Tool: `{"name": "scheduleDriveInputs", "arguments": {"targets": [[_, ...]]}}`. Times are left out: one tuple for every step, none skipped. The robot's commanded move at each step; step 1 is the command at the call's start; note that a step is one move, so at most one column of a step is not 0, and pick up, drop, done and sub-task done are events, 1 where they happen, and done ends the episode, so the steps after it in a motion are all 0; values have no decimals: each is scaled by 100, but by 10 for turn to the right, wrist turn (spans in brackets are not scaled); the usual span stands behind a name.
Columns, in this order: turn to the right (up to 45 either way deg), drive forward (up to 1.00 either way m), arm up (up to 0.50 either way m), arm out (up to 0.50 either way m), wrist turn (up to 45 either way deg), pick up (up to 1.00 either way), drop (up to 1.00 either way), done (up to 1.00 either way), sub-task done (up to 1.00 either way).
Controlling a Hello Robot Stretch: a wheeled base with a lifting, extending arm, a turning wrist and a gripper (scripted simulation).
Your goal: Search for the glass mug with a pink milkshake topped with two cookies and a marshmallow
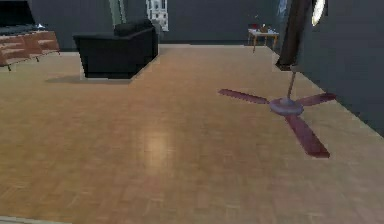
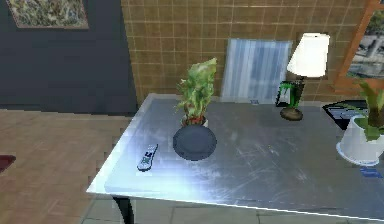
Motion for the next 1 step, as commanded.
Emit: {"name": "scheduleDriveInputs", "arguments": {"targets": [[-30, 0, 0, 0, 0, 0, 0, 0, 0]]}}
